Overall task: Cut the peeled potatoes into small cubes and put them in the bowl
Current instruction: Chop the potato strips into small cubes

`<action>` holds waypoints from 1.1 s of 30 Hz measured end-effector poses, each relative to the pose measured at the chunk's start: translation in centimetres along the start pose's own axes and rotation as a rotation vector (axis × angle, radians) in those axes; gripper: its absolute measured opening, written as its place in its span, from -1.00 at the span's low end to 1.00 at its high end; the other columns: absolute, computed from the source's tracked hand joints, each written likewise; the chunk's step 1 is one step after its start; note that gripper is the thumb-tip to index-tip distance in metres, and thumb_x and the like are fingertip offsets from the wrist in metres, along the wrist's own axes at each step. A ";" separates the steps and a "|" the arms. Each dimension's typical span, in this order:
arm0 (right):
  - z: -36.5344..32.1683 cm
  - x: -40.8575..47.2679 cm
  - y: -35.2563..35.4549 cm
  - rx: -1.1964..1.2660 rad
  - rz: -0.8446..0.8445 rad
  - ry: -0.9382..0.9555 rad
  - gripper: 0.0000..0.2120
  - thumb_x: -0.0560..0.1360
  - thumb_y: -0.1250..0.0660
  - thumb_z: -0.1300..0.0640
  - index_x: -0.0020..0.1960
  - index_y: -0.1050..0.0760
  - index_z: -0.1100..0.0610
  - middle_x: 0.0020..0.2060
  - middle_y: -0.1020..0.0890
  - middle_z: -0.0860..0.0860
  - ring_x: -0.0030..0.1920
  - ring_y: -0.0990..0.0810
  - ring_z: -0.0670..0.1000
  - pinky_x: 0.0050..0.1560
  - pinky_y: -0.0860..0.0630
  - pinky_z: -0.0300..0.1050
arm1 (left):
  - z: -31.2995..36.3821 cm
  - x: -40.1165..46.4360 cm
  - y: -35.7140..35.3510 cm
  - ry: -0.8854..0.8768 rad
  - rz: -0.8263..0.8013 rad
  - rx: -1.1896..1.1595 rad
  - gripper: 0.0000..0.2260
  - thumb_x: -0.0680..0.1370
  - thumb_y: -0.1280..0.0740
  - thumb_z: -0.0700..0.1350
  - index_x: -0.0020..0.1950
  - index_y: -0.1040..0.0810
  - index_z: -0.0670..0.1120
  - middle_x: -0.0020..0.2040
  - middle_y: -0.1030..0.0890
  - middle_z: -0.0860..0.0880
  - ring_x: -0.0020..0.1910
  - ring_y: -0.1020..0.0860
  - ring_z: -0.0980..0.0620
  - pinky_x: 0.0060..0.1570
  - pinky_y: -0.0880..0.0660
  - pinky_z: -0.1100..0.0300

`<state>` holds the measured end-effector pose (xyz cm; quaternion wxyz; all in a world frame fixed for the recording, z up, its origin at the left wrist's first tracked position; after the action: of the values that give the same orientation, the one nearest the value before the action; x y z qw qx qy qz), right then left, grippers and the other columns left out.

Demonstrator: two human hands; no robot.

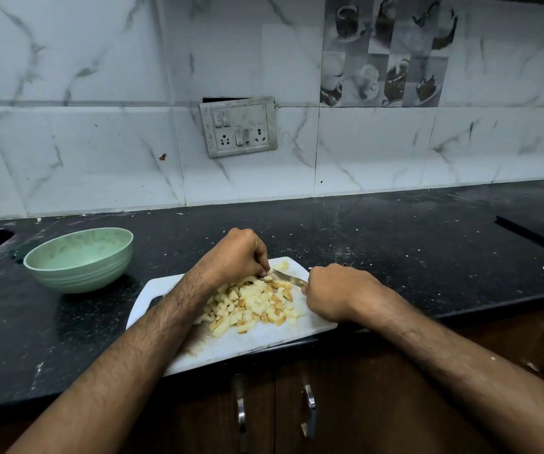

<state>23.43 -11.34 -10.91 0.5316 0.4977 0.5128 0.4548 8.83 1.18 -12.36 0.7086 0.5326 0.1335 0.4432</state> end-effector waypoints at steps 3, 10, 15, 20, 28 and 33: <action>-0.3 0.0 -0.1 -0.012 -0.006 0.006 -0.71 0.64 -0.07 0.04 0.27 -0.41 0.14 0.17 -0.56 0.08 0.05 -0.54 0.12 0.00 -0.42 0.04 | 0.0 0.0 0.1 0.008 -0.006 -0.001 -0.91 0.43 -0.57 -0.28 -0.20 -0.74 -0.11 -0.27 -0.71 0.10 -0.27 -0.66 0.28 -0.11 -0.62 0.31; 0.1 -0.5 0.6 -0.071 -0.022 0.017 -0.71 0.64 -0.08 0.05 0.27 -0.42 0.14 0.15 -0.56 0.07 -0.02 -0.51 0.11 -0.03 -0.43 0.02 | -0.2 0.1 0.0 0.017 -0.010 0.003 -0.90 0.41 -0.59 -0.25 -0.23 -0.74 -0.08 -0.29 -0.70 0.12 -0.26 -0.65 0.30 -0.10 -0.62 0.29; 1.0 -0.5 1.8 -0.087 -0.015 0.010 -0.87 0.61 -0.10 0.07 -0.06 -0.37 0.08 -0.04 -0.56 0.07 -0.09 -0.49 0.13 0.05 -0.52 0.05 | -0.5 0.0 0.0 0.031 0.006 -0.018 -0.89 0.40 -0.60 -0.24 -0.18 -0.73 -0.08 -0.29 -0.71 0.11 -0.25 -0.66 0.29 -0.11 -0.61 0.32; 0.5 -0.2 1.9 -0.042 0.022 0.035 -0.85 0.62 -0.10 0.06 -0.08 -0.35 0.08 -0.25 -0.40 -0.02 -0.12 -0.50 0.13 -0.05 -0.45 0.00 | -0.5 -0.1 0.0 0.052 0.031 -0.034 -0.73 0.44 -0.56 -0.26 0.04 -0.56 -0.06 -0.29 -0.71 0.05 -0.27 -0.66 0.26 -0.12 -0.60 0.21; 0.1 0.9 1.2 -0.025 -0.022 0.054 -0.87 0.62 -0.10 0.06 0.01 -0.38 0.09 -0.17 -0.45 0.00 -0.10 -0.51 0.11 -0.06 -0.43 -0.01 | -0.2 -0.2 0.0 0.035 0.028 -0.011 -0.64 0.44 -0.55 -0.27 0.17 -0.57 -0.04 -0.30 -0.68 0.09 -0.28 -0.64 0.31 -0.08 -0.57 0.27; 0.4 2.1 1.2 0.079 -0.070 0.053 -0.74 0.60 -0.14 0.09 -0.17 -0.48 0.17 -0.32 -0.60 0.05 -0.31 -0.59 0.04 -0.27 -0.48 -0.11 | -0.1 -0.1 -0.1 0.022 0.026 0.013 -0.65 0.45 -0.55 -0.27 0.17 -0.58 -0.04 -0.30 -0.69 0.07 -0.29 -0.64 0.31 -0.04 -0.61 0.19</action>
<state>24.00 -9.13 -9.97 0.5131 0.4880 0.5614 0.4282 8.74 1.20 -12.55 0.6978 0.5341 0.1370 0.4573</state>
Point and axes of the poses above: each hand's wrist, its own x-axis towards the middle knuckle, its own y-axis out of the back of the hand, z = x × y, the point moved 3 cm from there along x, towards the middle knuckle
